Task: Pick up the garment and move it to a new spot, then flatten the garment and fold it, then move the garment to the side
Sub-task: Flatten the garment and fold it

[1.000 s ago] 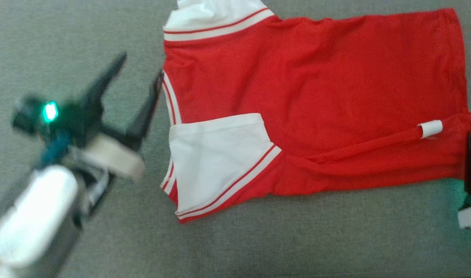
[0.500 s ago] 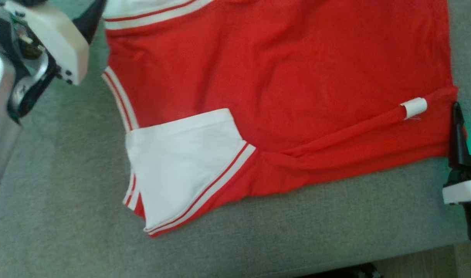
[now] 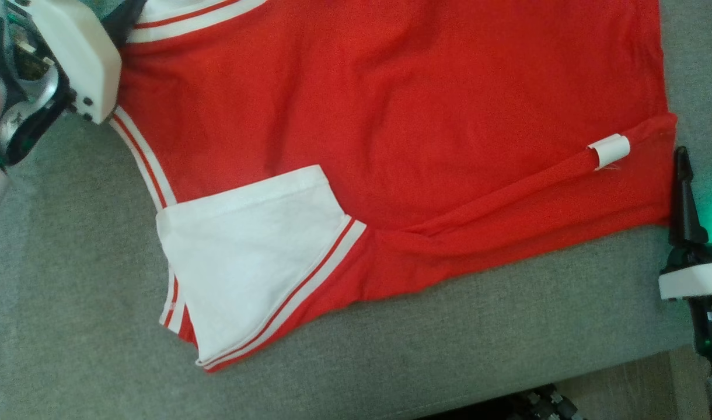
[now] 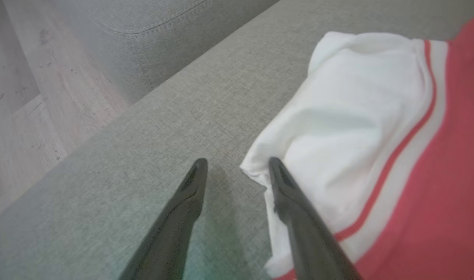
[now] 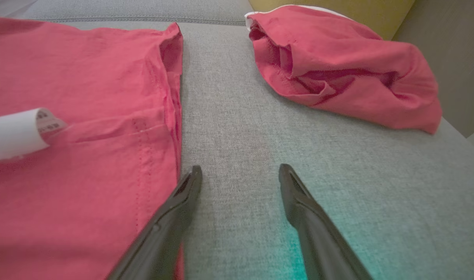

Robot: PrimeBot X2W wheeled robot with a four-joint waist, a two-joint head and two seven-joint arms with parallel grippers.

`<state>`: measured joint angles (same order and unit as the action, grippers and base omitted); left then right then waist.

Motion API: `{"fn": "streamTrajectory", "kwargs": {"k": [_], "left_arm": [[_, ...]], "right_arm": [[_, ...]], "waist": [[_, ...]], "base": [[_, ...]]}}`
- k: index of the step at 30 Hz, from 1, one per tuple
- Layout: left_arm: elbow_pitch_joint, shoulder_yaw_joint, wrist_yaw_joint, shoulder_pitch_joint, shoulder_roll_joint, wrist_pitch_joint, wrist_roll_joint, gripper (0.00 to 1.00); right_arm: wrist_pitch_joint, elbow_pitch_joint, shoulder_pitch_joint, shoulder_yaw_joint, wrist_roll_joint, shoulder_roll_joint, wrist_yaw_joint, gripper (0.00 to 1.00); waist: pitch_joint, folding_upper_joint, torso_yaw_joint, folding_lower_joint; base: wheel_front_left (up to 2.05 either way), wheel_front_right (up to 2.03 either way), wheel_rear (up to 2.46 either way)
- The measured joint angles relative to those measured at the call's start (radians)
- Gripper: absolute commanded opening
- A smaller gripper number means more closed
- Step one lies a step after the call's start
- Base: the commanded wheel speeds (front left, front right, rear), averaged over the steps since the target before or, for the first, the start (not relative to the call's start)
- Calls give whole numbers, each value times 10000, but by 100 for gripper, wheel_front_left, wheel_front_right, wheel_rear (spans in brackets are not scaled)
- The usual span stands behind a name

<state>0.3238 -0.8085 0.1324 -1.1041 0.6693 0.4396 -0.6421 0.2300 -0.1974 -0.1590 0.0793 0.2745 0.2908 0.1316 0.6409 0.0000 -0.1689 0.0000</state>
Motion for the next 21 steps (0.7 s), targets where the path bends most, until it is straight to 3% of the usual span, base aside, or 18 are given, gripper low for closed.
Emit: {"fn": "streamTrajectory", "kwargs": {"k": [1, 2, 13, 21], "left_arm": [[-46, -130, 0, -40, 50, -17, -42, 36], [-77, -274, 0, -75, 88, -63, -104, 1], [-132, -1377, 0, -870, 562, -1003, -245, 0], [-21, -1875, 0, -1768, 514, -1503, -36, 0]], "right_arm": [[2, -23, -12, 0, 0, 0, 0, 100], [4, -59, -38, -2, 0, 0, 0, 100], [40, 109, -1173, -474, 4, 357, 0, 100], [-2180, -153, -3696, -2173, 752, 1873, 0, 100]], "waist": [[0, 0, -6, 0], [-2, 0, -9, 0], [-133, 0, -2, 0], [-136, 0, 324, 0]], "base": [[0, 0, 0], [0, 0, 0], [0, 0, 0], [0, 0, 0]]}}
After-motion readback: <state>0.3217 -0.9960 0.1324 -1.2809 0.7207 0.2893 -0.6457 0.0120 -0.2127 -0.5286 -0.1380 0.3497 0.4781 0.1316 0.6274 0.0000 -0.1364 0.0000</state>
